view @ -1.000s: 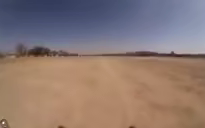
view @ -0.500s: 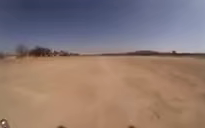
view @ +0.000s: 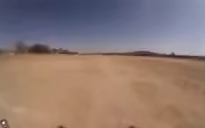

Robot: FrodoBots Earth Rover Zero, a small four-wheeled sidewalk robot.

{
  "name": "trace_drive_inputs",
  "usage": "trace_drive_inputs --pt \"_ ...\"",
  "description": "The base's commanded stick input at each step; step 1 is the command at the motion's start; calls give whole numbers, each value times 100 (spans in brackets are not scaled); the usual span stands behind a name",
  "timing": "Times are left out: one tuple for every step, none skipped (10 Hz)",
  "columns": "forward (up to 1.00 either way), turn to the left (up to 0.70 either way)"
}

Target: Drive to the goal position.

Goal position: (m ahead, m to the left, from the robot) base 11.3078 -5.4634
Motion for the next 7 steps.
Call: trace_drive_inputs --pt "100 0" --pt "100 0" --pt "100 0" --pt "100 0" --pt "100 0" --pt "100 0" --pt "100 0"
